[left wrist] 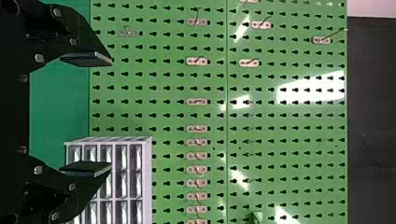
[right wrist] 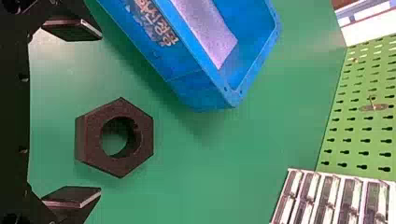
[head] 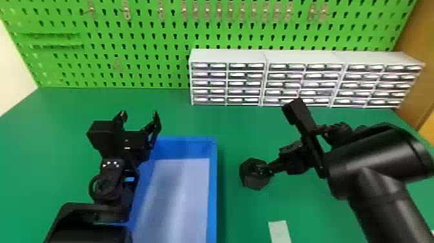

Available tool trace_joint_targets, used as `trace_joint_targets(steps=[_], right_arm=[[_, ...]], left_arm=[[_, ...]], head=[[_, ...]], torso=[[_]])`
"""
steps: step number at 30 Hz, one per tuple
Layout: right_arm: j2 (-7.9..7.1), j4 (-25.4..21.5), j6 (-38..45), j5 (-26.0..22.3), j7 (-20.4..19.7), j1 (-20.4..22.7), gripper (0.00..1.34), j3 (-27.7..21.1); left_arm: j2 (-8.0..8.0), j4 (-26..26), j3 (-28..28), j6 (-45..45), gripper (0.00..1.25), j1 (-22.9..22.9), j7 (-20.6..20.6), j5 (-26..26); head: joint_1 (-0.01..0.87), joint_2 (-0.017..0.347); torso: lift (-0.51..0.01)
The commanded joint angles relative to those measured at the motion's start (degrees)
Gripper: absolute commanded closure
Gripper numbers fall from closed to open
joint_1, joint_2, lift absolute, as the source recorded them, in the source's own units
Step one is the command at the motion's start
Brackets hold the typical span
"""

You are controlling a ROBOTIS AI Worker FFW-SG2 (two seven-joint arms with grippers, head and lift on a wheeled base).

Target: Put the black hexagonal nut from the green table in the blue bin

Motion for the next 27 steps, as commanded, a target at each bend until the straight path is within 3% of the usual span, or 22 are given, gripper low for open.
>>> trace_joint_targets(steps=[1, 27], right_arm=[[0.66, 3.0, -1.7, 0.2, 0.0, -0.9, 0.13, 0.0], [2.07, 14.6, -7.1, 0.9, 0.0, -3.9, 0.13, 2.5]], left_arm=[[0.00, 0.0, -0.1, 0.0, 0.46, -0.1, 0.0, 0.0], [0.00, 0.1, -0.3, 0.0, 0.46, -0.3, 0.0, 0.0]], head=[[0.657, 0.057], [0.657, 0.057]], torso=[[-0.095], [-0.095]])
